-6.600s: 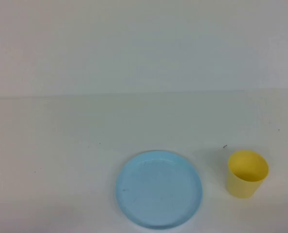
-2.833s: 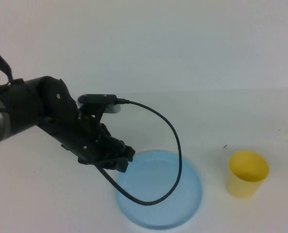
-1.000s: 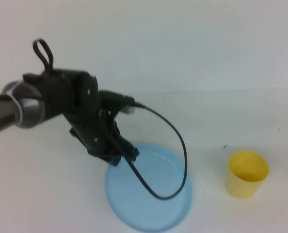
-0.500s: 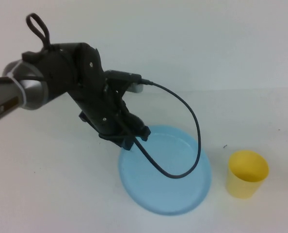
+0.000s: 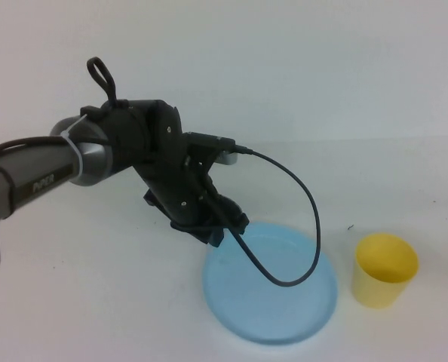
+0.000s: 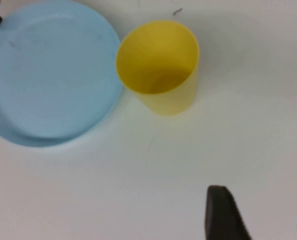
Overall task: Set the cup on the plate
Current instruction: Place the plate on the center of the table, then pick up the cup from the table
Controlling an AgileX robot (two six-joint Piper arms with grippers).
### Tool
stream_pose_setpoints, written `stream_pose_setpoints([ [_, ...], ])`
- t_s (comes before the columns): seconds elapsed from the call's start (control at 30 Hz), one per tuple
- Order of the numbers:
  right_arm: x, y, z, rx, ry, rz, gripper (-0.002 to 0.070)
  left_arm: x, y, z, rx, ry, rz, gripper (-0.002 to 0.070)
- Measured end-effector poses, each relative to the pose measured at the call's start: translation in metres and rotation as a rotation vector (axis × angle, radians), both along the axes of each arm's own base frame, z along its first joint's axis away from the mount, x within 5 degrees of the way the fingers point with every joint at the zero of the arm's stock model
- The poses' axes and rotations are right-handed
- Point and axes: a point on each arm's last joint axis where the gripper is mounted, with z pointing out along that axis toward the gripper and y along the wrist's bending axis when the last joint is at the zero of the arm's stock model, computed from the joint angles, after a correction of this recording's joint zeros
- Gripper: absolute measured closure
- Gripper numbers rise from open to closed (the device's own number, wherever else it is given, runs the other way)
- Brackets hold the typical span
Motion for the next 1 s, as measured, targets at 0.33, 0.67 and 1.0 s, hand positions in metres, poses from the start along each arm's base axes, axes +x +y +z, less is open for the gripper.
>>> stream_pose_setpoints([
  [0.33,0.046,0.004,0.006,0.006,0.151,0.107,0.0228,-0.007,0.016,0.058,0.035,-0.216,-0.03,0.0383],
  [0.67,0.124,0.039,0.031,-0.018,0.203,0.265,0.0211,-0.102,0.064,0.219,-0.077,-0.646,-0.059,0.0673],
  [1.0,0.187,0.073,-0.006,-0.283,0.354,0.318,0.0214,-0.219,0.129,0.233,-0.04,-0.834,-0.081,0.0673],
])
